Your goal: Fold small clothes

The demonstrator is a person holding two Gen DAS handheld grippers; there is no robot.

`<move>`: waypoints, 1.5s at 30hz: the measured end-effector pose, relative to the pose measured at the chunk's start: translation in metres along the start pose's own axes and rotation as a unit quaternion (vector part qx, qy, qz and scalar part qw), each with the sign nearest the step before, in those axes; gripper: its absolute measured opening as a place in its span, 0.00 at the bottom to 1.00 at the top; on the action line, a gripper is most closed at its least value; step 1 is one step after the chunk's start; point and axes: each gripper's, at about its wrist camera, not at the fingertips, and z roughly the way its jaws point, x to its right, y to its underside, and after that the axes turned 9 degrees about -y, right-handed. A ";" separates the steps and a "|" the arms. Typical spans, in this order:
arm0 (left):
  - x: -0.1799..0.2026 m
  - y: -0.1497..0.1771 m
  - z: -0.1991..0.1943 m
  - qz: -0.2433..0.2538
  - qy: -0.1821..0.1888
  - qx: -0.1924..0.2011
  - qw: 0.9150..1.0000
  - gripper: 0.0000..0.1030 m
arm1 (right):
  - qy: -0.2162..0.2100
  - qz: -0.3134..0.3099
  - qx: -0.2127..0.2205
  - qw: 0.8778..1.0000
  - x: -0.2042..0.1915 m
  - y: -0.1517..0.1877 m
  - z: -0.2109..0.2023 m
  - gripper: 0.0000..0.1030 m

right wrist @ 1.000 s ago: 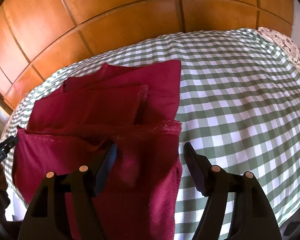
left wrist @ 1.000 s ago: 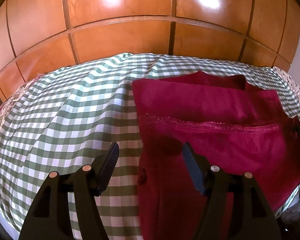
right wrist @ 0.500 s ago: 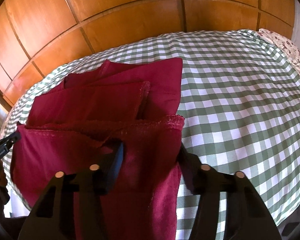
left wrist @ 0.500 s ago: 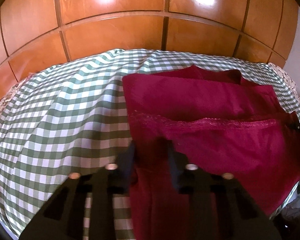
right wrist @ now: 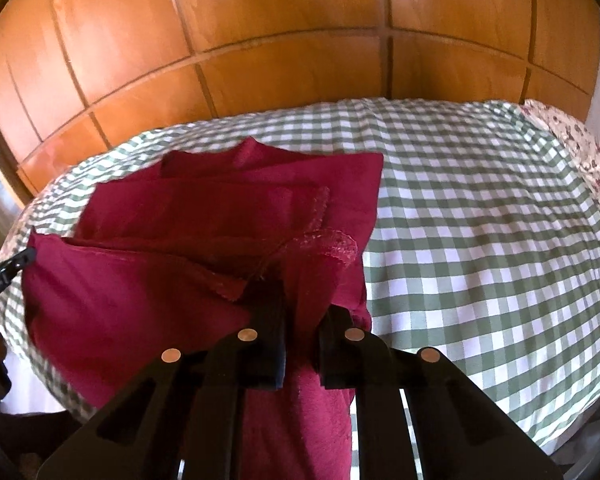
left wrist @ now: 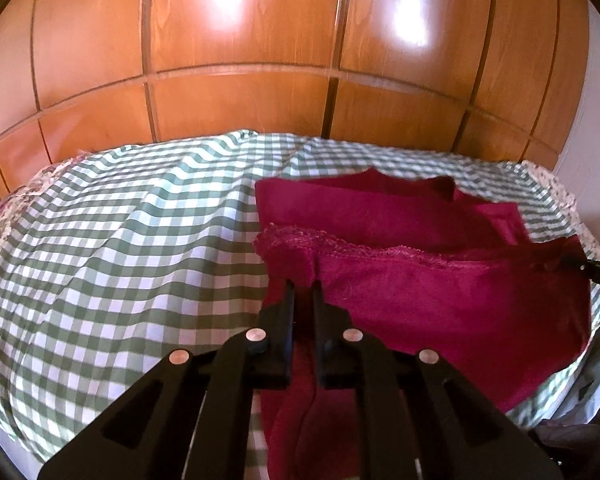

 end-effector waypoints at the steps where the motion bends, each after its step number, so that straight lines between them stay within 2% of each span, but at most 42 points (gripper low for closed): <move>1: -0.002 0.000 -0.005 -0.004 0.002 0.005 1.000 0.06 | -0.007 0.000 0.003 1.000 -0.002 -0.001 -0.005 0.10; 4: -0.006 -0.007 -0.021 -0.012 0.005 0.023 1.000 0.06 | -0.026 -0.005 0.021 0.999 -0.009 -0.009 -0.018 0.10; 10: -0.011 -0.027 -0.022 -0.025 0.007 0.039 0.999 0.06 | -0.029 -0.010 0.043 0.999 -0.017 -0.038 -0.015 0.10; 17: -0.008 -0.051 0.017 -0.026 -0.017 0.021 0.999 0.06 | -0.017 0.003 0.046 0.999 -0.008 -0.069 0.013 0.10; 26: -0.007 -0.105 0.072 -0.026 -0.044 0.023 0.998 0.06 | 0.001 0.023 0.069 0.997 0.008 -0.125 0.053 0.09; 30: 0.004 -0.120 0.111 -0.016 -0.060 0.004 0.998 0.06 | 0.023 0.038 0.050 0.998 0.023 -0.141 0.088 0.09; 33: 0.011 -0.118 0.144 -0.008 -0.075 -0.029 0.997 0.07 | 0.042 0.051 0.020 0.998 0.035 -0.140 0.118 0.09; 36: 0.013 -0.109 0.173 0.005 -0.117 -0.069 0.991 0.16 | 0.054 0.068 -0.012 0.996 0.048 -0.130 0.145 0.09; 37: 0.011 -0.106 0.174 0.001 -0.113 -0.075 0.991 0.17 | 0.053 0.071 -0.019 0.996 0.051 -0.125 0.152 0.10; 38: 0.005 -0.104 0.171 -0.014 -0.109 -0.074 0.991 0.23 | 0.054 0.074 -0.019 0.996 0.052 -0.123 0.154 0.18; 39: 0.000 -0.104 0.168 -0.025 -0.114 -0.072 0.991 0.39 | 0.051 0.081 -0.017 0.995 0.056 -0.120 0.152 0.24; 40: -0.004 -0.103 0.161 -0.037 -0.118 -0.067 0.990 0.43 | 0.046 0.087 -0.012 0.995 0.058 -0.119 0.149 0.28; 42: -0.012 -0.101 0.146 -0.051 -0.117 -0.058 0.990 0.42 | 0.042 0.091 -0.002 0.995 0.060 -0.118 0.138 0.40; 43: -0.016 -0.097 0.137 -0.056 -0.118 -0.053 0.990 0.42 | 0.040 0.092 0.007 0.995 0.060 -0.116 0.128 0.54; 45: -0.021 -0.088 0.124 -0.056 -0.114 -0.049 0.991 0.42 | 0.028 0.103 0.019 0.994 0.064 -0.109 0.109 0.57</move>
